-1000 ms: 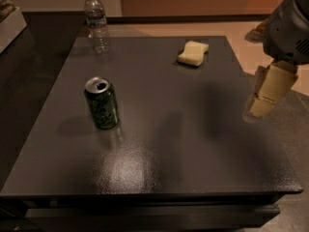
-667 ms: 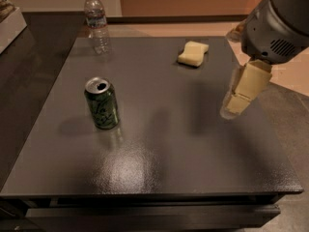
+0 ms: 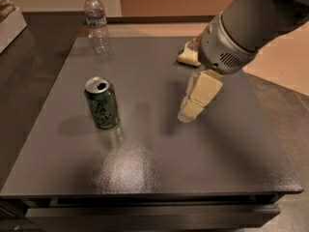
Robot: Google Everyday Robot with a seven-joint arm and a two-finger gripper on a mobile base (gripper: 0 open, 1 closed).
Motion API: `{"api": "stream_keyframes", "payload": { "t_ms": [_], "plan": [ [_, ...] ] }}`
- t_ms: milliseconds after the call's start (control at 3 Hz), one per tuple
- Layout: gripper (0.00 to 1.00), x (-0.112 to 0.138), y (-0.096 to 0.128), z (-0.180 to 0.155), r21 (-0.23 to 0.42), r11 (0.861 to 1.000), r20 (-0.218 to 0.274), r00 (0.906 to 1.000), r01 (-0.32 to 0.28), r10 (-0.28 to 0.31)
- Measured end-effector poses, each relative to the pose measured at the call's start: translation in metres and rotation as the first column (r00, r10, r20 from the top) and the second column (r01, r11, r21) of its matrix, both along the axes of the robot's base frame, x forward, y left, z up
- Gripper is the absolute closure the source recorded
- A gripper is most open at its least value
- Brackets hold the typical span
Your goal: Move green can near water bottle
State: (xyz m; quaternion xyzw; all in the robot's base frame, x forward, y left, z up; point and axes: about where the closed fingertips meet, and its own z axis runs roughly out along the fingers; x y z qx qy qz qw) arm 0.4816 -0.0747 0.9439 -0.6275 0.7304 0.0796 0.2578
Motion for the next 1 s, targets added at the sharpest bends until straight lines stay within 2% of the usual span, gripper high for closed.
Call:
{"api": "stream_keyframes", "payload": {
  "t_ms": [333,1000],
  "plan": [
    [0.0,0.003,0.04,-0.015,0.044,0.998,-0.023,0.9983,-0.053,0.054],
    [0.0,0.01,0.111,-0.027,0.132,0.982,-0.054,0.9886,-0.133,0.141]
  ]
}}
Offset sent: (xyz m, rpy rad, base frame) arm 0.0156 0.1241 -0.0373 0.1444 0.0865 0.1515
